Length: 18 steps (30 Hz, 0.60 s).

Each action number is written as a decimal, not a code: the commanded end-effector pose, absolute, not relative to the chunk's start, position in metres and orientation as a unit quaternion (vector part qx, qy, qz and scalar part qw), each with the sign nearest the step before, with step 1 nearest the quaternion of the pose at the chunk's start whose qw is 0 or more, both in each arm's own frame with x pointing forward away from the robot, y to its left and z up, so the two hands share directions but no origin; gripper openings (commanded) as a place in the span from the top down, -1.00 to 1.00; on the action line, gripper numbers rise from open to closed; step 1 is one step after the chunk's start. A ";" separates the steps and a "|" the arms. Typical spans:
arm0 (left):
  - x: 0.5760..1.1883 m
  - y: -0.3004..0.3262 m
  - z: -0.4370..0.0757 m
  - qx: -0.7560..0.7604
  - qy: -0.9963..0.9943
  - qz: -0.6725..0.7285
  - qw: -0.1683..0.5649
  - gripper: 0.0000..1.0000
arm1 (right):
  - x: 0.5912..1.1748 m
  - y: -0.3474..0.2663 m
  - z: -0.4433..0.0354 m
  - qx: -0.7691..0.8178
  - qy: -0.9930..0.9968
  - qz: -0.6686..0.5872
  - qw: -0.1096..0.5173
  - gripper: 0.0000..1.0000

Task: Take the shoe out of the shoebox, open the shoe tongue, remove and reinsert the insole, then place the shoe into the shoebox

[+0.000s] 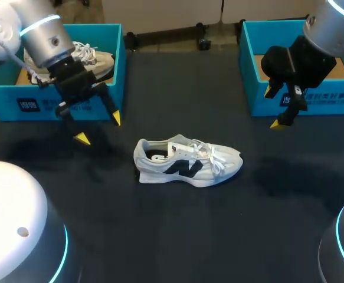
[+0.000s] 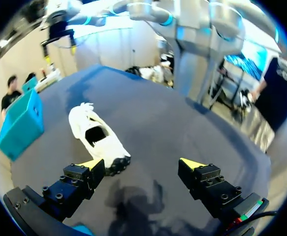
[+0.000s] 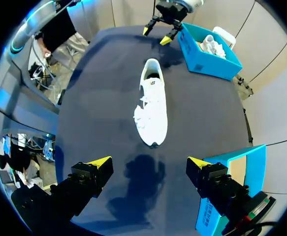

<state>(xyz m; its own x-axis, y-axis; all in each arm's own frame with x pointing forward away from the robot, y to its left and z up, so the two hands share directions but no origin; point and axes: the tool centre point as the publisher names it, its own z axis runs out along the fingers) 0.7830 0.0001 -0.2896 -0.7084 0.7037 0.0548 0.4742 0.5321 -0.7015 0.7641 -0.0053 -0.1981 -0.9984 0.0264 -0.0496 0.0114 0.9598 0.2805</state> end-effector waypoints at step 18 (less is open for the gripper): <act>0.767 0.028 -0.320 -0.160 -0.878 0.439 0.101 -1.00 | 0.765 -0.005 -0.199 0.009 0.990 0.140 0.026 -1.00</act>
<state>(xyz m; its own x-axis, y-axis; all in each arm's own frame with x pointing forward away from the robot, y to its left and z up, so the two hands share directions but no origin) 0.7738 0.0281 -0.3214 -0.8979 0.4314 0.0872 0.1890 0.5569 -0.8088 0.7641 -0.0053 -0.1981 -0.9984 0.0263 -0.0496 0.0114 0.9598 0.2805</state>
